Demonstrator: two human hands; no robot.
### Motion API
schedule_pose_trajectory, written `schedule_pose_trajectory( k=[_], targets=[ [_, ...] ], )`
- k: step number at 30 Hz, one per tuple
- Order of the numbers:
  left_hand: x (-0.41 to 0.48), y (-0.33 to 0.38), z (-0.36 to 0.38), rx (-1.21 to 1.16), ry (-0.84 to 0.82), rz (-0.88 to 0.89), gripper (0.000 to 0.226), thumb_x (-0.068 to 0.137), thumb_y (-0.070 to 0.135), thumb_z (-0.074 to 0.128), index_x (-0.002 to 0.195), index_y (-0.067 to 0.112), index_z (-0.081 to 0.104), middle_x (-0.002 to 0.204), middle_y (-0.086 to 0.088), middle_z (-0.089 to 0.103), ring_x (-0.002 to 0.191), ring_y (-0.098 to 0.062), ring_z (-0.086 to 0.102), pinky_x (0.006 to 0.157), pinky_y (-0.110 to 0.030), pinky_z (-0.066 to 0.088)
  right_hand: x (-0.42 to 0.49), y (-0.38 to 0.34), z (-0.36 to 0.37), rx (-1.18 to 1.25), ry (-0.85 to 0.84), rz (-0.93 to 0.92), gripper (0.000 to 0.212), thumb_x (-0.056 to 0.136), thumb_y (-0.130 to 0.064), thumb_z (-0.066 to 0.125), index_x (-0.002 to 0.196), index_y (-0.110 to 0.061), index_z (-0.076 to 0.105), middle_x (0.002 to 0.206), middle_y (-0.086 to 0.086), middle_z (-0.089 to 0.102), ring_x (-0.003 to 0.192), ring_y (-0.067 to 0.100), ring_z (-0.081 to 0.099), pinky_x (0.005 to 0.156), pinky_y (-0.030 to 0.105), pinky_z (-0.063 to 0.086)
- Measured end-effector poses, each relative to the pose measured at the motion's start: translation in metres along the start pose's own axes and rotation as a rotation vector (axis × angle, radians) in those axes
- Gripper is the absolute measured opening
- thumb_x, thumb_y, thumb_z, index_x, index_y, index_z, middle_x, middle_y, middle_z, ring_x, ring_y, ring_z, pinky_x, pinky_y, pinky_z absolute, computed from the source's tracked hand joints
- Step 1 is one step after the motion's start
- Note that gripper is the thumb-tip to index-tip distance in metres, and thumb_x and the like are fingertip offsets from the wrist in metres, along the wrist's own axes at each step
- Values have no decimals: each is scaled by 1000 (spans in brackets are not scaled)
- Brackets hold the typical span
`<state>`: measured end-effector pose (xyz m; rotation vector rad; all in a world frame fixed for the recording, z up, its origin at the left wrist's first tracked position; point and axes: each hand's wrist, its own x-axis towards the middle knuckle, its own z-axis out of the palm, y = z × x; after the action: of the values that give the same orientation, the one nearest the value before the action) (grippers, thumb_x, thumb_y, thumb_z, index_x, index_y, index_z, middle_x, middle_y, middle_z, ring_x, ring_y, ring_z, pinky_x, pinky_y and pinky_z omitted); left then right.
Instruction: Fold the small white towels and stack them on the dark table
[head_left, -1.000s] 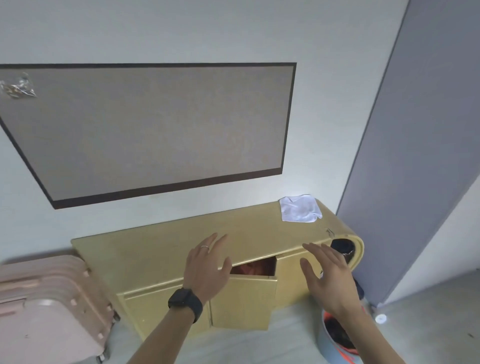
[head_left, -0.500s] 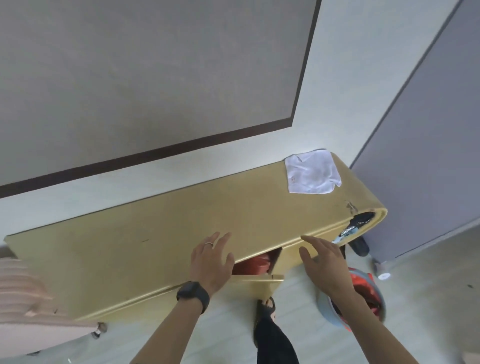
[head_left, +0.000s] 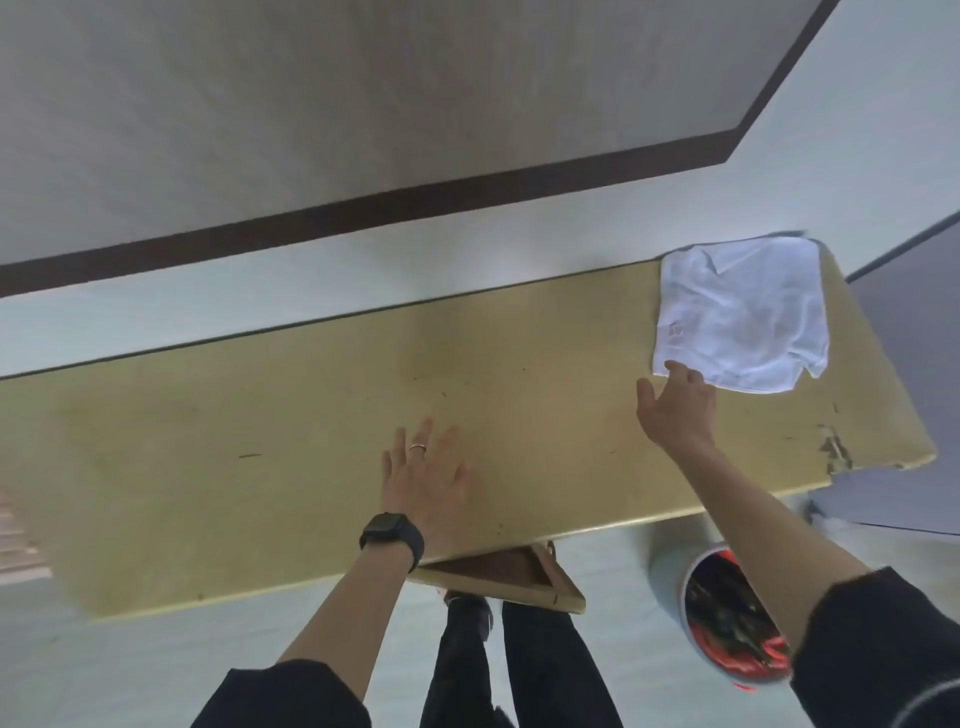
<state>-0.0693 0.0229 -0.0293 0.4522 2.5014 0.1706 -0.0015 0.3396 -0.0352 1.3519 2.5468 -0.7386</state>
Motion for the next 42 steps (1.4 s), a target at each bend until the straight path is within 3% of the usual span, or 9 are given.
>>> schedule_pose_trajectory(
  k=[6, 14, 18, 20, 23, 25, 27, 34, 42],
  targets=[
    [27, -13, 37, 22, -44, -51, 66, 96, 60, 33, 151, 50, -1, 164, 8, -14, 151, -32, -11, 119, -59, 4, 34, 7, 27, -113, 24, 89, 53, 97, -52, 42, 137, -17, 45, 141, 7, 39, 129, 33, 33, 98, 49, 41],
    [27, -7, 26, 3, -138, -47, 72, 97, 46, 44, 154, 43, 1, 165, 3, -9, 151, -35, -7, 119, -59, 11, -47, 12, 74, -253, -26, -511, 18, 94, -16, 52, 108, -11, 62, 112, 11, 59, 109, 38, 52, 78, 45, 48],
    [12, 16, 9, 55, -3, 216, 79, 95, 41, 51, 154, 44, -1, 165, 1, 0, 151, -26, 7, 121, -47, 15, -103, 0, 69, -146, -109, -645, 12, 100, -25, 48, 96, -18, 58, 88, -5, 64, 81, 23, 50, 66, 32, 37],
    [1, 31, 4, 43, 41, 369, 76, 92, 40, 54, 151, 52, 7, 165, 3, 3, 150, -21, 8, 121, -45, 14, -120, -5, 58, -76, -154, -708, 17, 101, -33, 43, 98, -23, 55, 83, -11, 62, 77, 17, 42, 66, 29, 34],
    [-15, 41, -1, -51, 102, 506, 35, 91, 46, 54, 126, 41, 60, 155, 3, 38, 142, -17, 32, 115, -46, 30, -135, -9, 33, 3, -170, -791, 8, 100, -32, 52, 99, -26, 57, 81, -14, 61, 76, 15, 43, 65, 30, 42],
    [-21, 38, -1, -39, 266, 555, 24, 86, 44, 56, 91, 28, 73, 114, 5, 71, 119, -17, 60, 97, -40, 50, -139, -11, 17, 20, -146, -813, 5, 98, -31, 56, 97, -26, 59, 78, -14, 60, 77, 16, 47, 64, 31, 45],
    [-26, 24, -5, -32, 287, 558, 28, 85, 45, 51, 78, 26, 69, 78, 8, 72, 90, -17, 70, 85, -31, 50, -140, -14, 3, 22, -113, -820, 13, 98, -35, 53, 95, -26, 61, 78, -15, 62, 79, 16, 48, 65, 30, 46],
    [-46, -56, -53, 44, 447, 476, 33, 91, 43, 45, 84, 27, 73, 64, 9, 69, 63, -18, 65, 83, -28, 36, -136, -36, -37, 57, -3, -781, 5, 89, -25, 72, 94, -25, 72, 87, -17, 70, 82, 16, 56, 71, 31, 51],
    [-32, -93, -174, 61, 585, 323, 19, 97, 35, 59, 103, 29, 76, 78, 8, 75, 82, -21, 66, 89, -28, 44, -97, -137, -69, 44, 122, -835, 12, 93, -30, 66, 101, -28, 75, 95, -14, 71, 94, 16, 57, 72, 31, 48]
  ],
)
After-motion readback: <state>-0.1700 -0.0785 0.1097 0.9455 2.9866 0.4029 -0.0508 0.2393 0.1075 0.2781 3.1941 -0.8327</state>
